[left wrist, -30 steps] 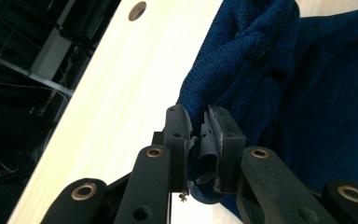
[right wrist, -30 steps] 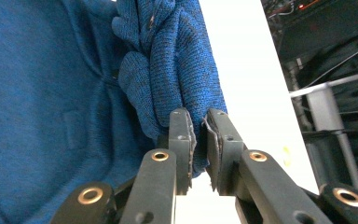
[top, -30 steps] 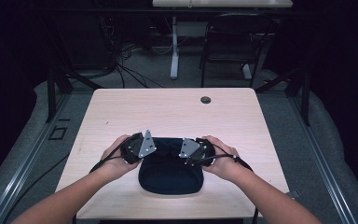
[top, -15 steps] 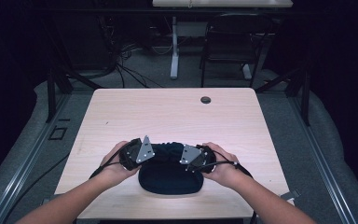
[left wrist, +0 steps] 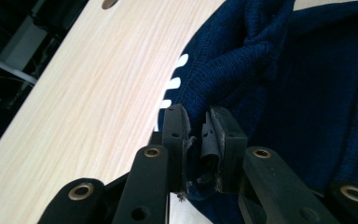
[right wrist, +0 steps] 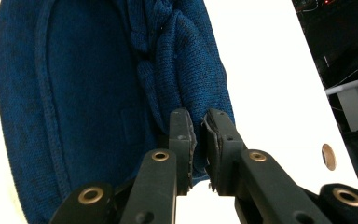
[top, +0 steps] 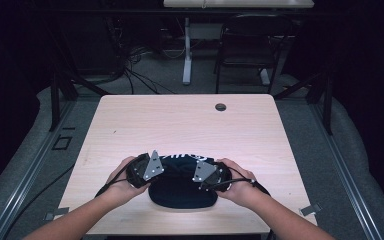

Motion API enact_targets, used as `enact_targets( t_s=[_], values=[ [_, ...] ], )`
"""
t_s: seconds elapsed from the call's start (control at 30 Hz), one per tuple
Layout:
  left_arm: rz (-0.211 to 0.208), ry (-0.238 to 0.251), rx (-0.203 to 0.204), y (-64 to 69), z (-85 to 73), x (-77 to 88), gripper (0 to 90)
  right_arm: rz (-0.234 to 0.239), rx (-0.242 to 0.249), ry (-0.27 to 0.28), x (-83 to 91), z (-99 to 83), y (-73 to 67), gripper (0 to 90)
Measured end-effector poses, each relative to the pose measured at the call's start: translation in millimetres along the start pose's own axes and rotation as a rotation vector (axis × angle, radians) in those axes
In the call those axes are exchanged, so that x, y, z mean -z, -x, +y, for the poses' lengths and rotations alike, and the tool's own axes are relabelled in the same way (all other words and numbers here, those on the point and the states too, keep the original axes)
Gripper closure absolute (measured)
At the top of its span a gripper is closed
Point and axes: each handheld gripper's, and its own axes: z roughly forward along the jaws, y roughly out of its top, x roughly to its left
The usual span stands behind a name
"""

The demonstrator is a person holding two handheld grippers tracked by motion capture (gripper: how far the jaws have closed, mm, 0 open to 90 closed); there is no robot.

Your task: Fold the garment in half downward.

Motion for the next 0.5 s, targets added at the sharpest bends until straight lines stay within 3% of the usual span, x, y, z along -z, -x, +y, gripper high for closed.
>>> enact_targets(
  t_s=[0.1,0.5],
  values=[
    [-0.008,-0.004,0.006,2.5,-1.6,0.3,77.3,0.000,0.005,-0.001,1.3,0.6,-2.7,80.6],
    [-0.050,-0.005,0.020,14.6,-6.5,1.4,73.1,0.043,-0.054,0.006,0.1,-8.9,-16.6,80.3]
  ],
)
